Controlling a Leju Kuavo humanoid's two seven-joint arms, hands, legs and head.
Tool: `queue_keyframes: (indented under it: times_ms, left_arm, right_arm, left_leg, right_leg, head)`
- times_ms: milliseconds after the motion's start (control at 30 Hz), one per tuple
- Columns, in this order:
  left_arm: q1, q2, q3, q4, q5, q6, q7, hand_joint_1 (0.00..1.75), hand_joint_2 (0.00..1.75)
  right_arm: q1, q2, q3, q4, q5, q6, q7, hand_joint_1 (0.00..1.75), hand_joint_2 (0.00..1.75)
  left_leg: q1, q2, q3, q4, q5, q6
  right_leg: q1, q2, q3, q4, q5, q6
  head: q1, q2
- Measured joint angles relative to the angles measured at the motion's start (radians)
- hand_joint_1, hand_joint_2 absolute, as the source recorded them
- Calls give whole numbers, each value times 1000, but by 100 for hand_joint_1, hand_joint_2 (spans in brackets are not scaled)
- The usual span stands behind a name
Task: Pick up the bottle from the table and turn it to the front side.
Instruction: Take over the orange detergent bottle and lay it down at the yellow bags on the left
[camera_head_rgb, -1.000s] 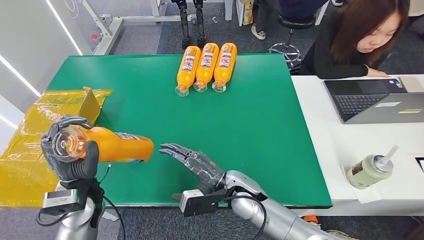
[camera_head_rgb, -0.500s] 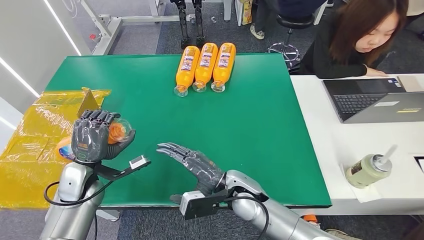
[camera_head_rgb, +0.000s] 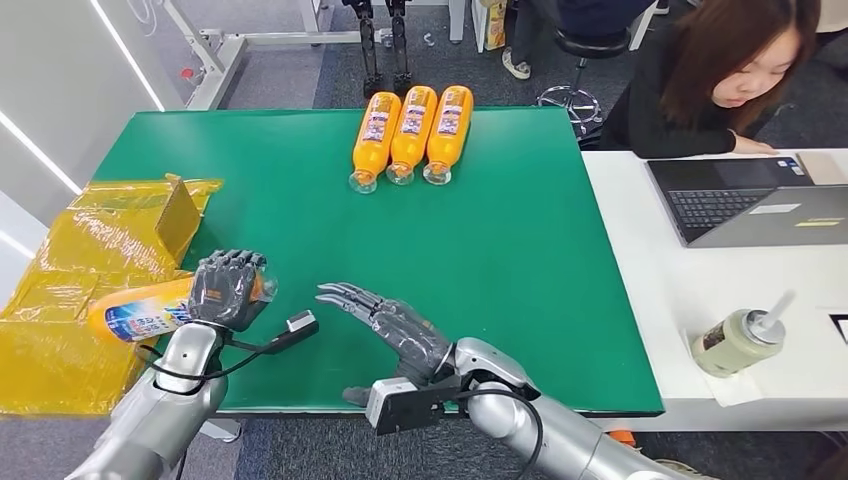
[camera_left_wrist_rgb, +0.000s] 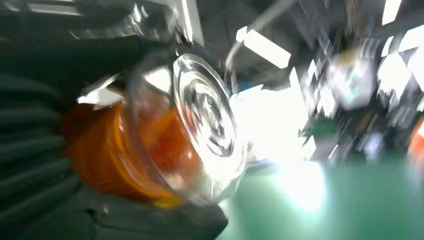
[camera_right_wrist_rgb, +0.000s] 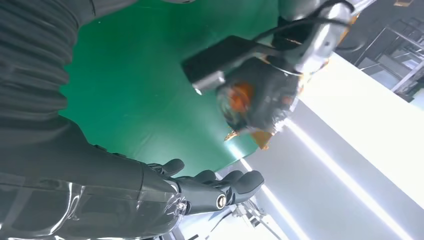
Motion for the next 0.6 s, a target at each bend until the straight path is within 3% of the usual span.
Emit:
queue_keyframes:
  times_ms: [100,233,600]
  left_arm:
    - [-27,14,-75,78,0,-52,33,175,175]
    - [-46,20,-136,133,1,-78,55,4,175]
    - [-85,20,-186,162,10,-58,32,0,175]
  right_arm:
    - [4,-7,0,2,-4,-2,-5,0,175]
    - [5,-9,0,4,-5,0,-5,0,175]
    - [-5,-8,0,4,-7,1,28,0,175]
  left_leg:
    - [0,1,0,0,0,0]
    - [0,1,0,0,0,0]
    - [0,0,0,0,1,-1]
  right_leg:
    - [0,1,0,0,0,-1]
    - [0,1,0,0,0,-1]
    - [0,0,0,1,1,-1]
  head:
    - [0,0]
    - [0,0]
    - [0,0]
